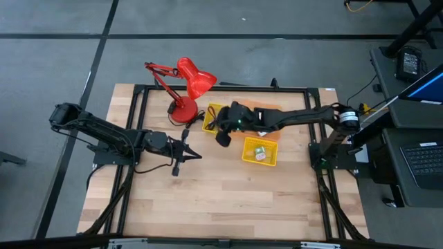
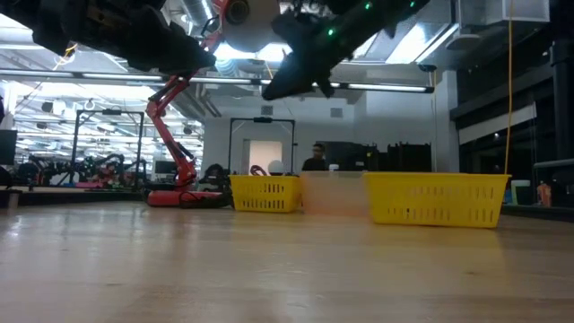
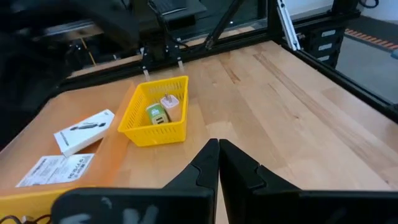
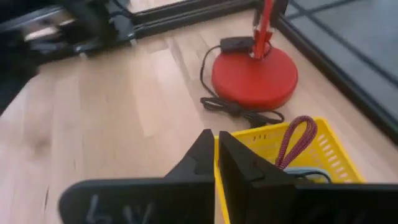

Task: Pick and place items into bin
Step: Return to Home Position

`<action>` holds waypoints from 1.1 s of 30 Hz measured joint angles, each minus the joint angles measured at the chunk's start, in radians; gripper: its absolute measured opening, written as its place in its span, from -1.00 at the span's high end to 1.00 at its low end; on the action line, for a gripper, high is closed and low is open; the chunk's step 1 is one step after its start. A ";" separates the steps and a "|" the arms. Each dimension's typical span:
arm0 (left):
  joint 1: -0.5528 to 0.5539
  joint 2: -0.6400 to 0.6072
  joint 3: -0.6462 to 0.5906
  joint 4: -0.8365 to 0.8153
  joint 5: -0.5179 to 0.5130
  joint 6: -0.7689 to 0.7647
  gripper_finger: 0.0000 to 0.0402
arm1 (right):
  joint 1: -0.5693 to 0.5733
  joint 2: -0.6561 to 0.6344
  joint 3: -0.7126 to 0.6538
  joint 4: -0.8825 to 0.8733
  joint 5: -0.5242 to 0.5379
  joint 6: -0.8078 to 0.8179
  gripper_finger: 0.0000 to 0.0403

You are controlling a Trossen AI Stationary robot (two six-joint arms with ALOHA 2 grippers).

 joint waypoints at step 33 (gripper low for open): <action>0.080 -0.170 0.000 -0.049 -0.036 -0.075 0.99 | 0.187 -0.745 -0.810 0.511 -0.109 -0.163 1.00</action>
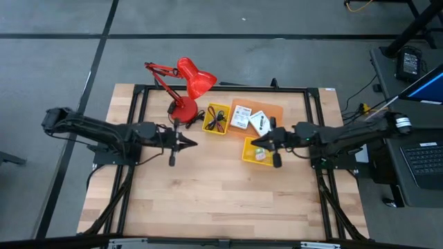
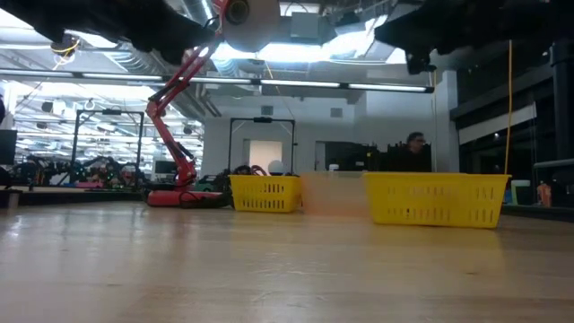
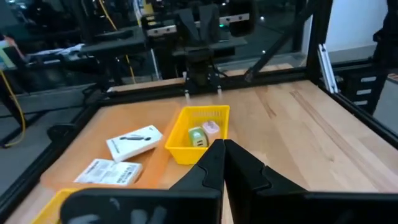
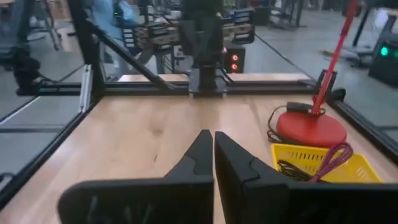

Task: Pick and place items into bin
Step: Return to Home Position

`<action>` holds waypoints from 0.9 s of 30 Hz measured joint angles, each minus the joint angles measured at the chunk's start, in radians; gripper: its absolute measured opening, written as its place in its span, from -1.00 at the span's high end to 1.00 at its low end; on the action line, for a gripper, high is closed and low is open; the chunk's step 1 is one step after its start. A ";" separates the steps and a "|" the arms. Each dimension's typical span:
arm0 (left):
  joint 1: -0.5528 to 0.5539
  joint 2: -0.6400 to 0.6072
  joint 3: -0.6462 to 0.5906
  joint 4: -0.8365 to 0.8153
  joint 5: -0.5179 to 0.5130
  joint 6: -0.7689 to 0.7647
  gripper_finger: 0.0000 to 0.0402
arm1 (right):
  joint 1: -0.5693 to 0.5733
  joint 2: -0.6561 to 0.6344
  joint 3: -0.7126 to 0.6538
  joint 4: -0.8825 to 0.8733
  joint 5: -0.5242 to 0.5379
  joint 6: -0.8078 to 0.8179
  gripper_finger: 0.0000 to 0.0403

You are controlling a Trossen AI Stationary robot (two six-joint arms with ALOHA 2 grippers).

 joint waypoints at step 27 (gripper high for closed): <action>0.085 -0.659 -0.295 -0.090 -0.118 0.075 0.99 | -0.049 -0.351 -0.045 -0.271 -0.035 -0.075 1.00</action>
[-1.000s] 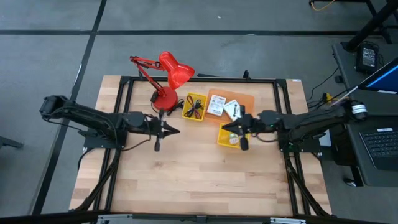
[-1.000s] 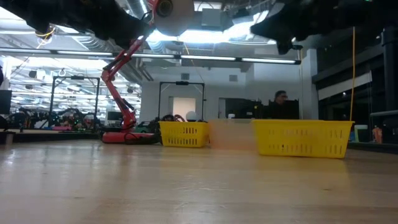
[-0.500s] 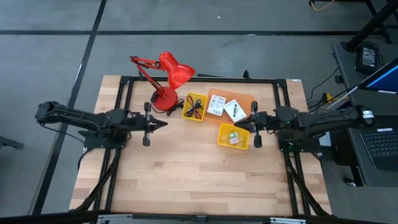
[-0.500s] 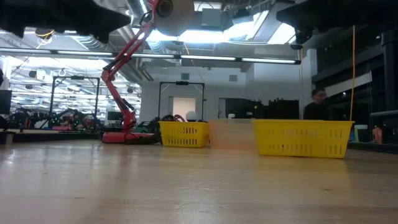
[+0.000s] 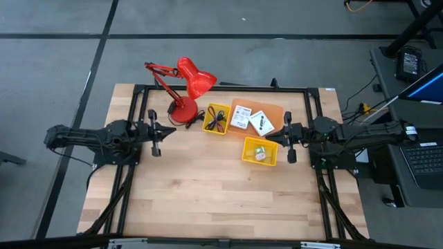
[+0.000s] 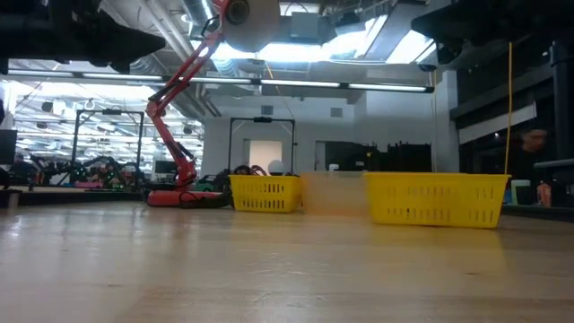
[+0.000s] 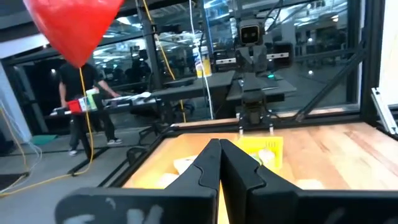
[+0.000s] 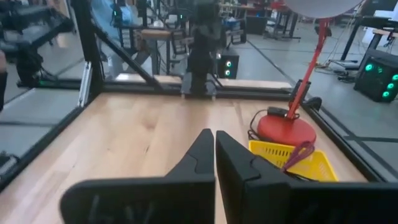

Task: Pick and place items into bin
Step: Return to Home Position

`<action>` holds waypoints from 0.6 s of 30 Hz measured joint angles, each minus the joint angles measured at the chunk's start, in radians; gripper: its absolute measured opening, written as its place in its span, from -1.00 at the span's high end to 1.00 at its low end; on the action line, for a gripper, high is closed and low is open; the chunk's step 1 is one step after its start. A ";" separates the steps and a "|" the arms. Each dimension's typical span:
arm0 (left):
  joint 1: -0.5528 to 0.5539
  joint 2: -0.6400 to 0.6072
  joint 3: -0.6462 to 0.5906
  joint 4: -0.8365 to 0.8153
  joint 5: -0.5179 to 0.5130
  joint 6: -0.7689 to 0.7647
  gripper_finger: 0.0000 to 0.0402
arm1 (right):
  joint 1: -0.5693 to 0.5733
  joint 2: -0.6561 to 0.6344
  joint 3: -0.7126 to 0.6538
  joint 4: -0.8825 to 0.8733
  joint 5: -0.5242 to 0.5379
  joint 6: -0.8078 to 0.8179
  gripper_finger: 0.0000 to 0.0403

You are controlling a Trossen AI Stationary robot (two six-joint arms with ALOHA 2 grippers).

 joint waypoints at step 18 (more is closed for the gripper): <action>0.153 -0.148 -0.113 -0.013 0.139 -0.042 0.99 | -0.001 -0.032 -0.068 0.045 -0.041 -0.014 1.00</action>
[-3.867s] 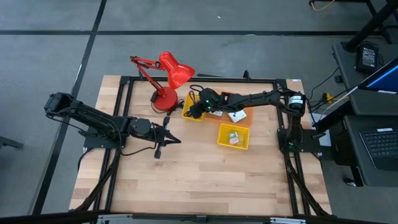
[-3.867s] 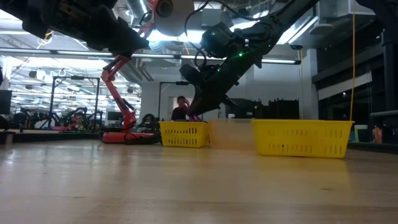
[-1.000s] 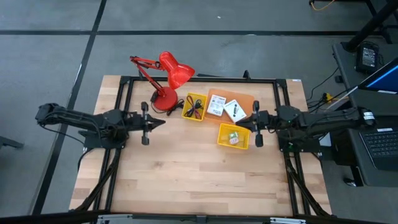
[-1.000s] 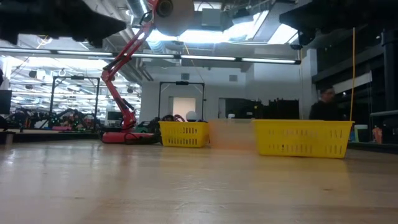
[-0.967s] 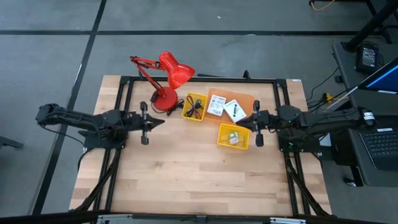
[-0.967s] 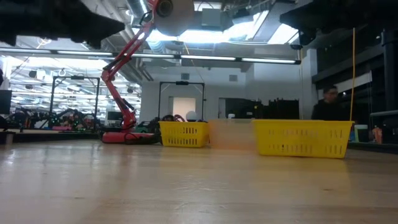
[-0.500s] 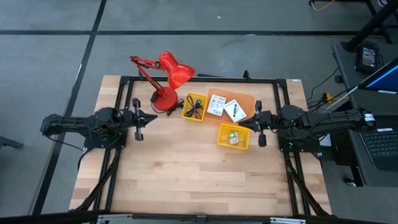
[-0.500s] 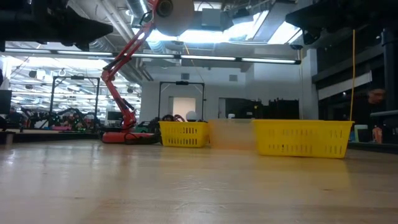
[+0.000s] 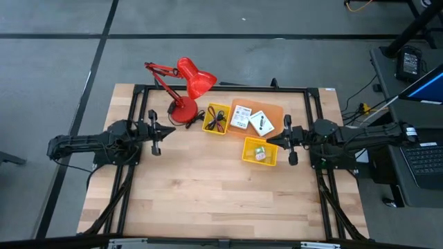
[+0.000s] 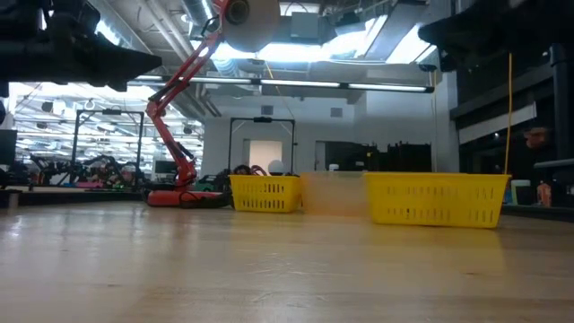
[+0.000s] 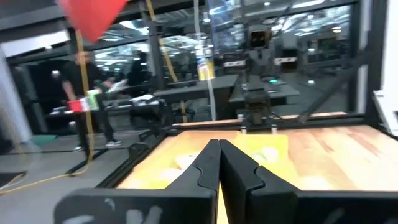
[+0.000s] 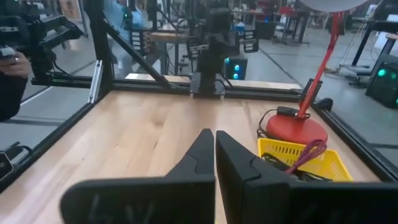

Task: Pick and place items into bin
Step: Return to Home Position

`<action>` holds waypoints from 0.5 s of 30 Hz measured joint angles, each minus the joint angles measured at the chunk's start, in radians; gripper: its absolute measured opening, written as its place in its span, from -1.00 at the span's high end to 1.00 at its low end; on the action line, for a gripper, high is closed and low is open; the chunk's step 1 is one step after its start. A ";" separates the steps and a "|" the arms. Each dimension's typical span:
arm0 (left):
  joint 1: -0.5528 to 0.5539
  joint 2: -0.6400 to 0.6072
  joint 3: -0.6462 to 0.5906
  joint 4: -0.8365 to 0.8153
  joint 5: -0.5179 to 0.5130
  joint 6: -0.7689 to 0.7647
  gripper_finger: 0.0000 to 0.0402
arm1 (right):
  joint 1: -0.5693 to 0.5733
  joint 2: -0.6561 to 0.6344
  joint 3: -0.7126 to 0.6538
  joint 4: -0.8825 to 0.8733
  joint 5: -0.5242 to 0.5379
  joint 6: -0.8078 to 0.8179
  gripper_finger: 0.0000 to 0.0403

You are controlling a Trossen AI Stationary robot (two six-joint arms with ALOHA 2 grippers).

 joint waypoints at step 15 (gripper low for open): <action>0.018 0.001 0.000 -0.007 0.047 -0.021 0.99 | 0.000 -0.391 -0.183 -0.062 -0.015 0.018 1.00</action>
